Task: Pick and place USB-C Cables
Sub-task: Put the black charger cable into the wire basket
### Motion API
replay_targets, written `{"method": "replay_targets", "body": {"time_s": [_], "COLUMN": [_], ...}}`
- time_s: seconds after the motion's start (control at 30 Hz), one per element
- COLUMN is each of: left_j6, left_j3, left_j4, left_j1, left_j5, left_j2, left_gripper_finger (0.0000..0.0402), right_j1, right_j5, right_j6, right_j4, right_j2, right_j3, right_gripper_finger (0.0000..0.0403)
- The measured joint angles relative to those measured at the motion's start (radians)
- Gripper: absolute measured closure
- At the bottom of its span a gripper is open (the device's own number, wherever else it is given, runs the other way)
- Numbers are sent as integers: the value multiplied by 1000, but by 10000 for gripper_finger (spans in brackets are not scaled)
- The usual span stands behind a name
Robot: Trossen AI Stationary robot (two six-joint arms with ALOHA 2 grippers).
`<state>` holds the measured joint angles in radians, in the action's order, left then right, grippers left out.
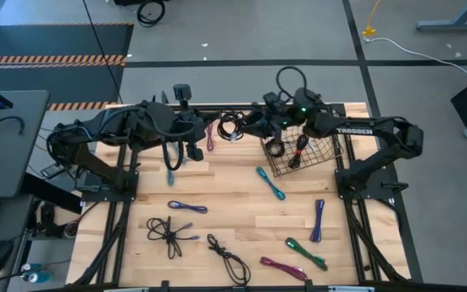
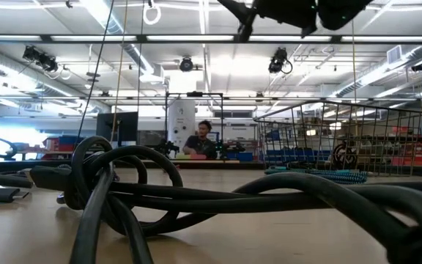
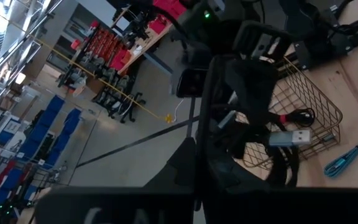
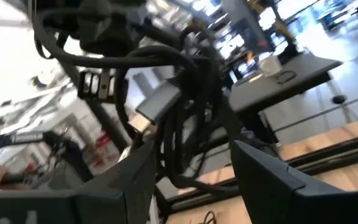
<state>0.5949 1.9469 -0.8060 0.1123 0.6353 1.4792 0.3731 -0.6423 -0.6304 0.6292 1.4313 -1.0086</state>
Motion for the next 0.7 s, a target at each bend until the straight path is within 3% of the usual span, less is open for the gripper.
{"method": "replay_targets", "body": {"time_s": [0.4, 0.6, 0.7], "left_j6": [0, 0, -7], "left_j3": [0, 0, 0], "left_j4": [-1, -4, -6], "left_j1": [0, 0, 0], "left_j5": [-13, -14, -14], "left_j2": [0, 0, 0], "left_gripper_finger": [395, 395, 395], "right_j1": [-58, -58, -56], "right_j5": [-97, -97, -96], "right_j6": [36, 40, 33], "right_j4": [-25, -24, -24], "right_j2": [142, 156, 156], "right_j3": [-183, -193, -193], "right_gripper_finger": [189, 195, 216]}}
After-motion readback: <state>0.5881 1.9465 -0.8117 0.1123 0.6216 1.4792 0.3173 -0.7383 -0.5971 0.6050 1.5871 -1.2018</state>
